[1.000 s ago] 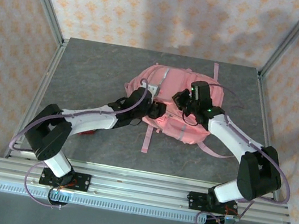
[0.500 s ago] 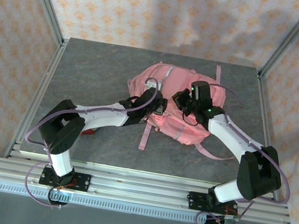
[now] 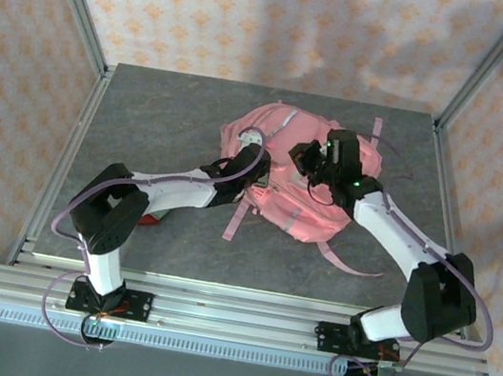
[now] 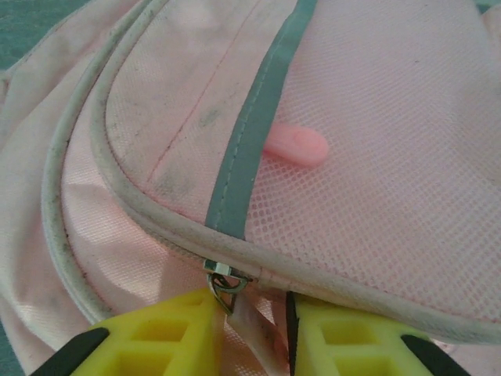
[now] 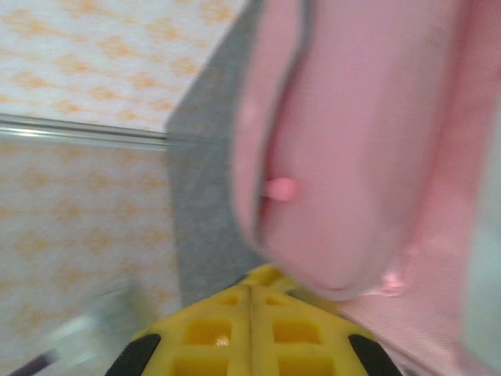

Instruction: Pack the student bag

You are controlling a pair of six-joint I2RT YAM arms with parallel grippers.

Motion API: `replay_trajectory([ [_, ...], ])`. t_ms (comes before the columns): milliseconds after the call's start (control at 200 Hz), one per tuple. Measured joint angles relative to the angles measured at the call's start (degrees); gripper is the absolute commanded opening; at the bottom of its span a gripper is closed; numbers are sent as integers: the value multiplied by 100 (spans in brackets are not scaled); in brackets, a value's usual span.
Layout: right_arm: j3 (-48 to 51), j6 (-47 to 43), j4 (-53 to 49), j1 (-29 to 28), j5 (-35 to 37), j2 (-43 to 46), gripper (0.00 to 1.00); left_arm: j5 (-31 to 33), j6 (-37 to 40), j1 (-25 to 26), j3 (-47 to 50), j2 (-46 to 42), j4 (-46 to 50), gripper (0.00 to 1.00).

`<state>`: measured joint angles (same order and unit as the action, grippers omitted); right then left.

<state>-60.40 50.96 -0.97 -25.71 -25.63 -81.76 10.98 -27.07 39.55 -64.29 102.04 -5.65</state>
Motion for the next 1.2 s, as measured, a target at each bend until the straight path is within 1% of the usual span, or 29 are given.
replay_trajectory([
  [100,-83,-2,173,-11,-48,138,0,-61,192,-35,94,2,-188,36],
  [160,-85,-2,234,-11,-63,157,0,-109,291,-63,109,11,-238,31],
  [185,-85,-2,238,-11,-76,157,0,-149,321,-74,109,24,-264,26],
  [195,-85,-2,238,-11,-81,157,0,-160,352,-83,109,26,-271,20],
  [200,-85,0,236,-11,-81,157,0,-164,367,-85,109,28,-275,20],
  [220,-85,0,234,-11,-85,157,0,-201,339,-98,98,50,-282,10],
  [255,-83,0,234,-11,-101,157,0,-264,411,-122,59,109,-280,0],
  [405,-55,-2,245,-11,-107,157,0,-396,509,-291,-173,466,-267,0],
  [506,28,-17,262,-11,-101,157,0,-546,542,-376,-166,494,-267,0],
  [541,83,-22,273,-11,-101,157,7,-605,566,-400,-151,481,-275,0],
  [621,229,-50,256,-11,-94,157,26,-780,625,-411,-42,376,-299,0],
  [801,651,-160,179,-11,-44,149,47,-1453,737,-479,188,7,-271,0],
  [921,973,-70,184,-11,-48,146,51,-1832,754,-400,420,-249,-249,0],
  [1041,1207,48,184,-11,-131,136,51,-2006,763,-188,533,-367,-173,0],
  [1201,1220,256,162,-11,-162,24,51,-2151,723,76,667,-409,-162,0],
])
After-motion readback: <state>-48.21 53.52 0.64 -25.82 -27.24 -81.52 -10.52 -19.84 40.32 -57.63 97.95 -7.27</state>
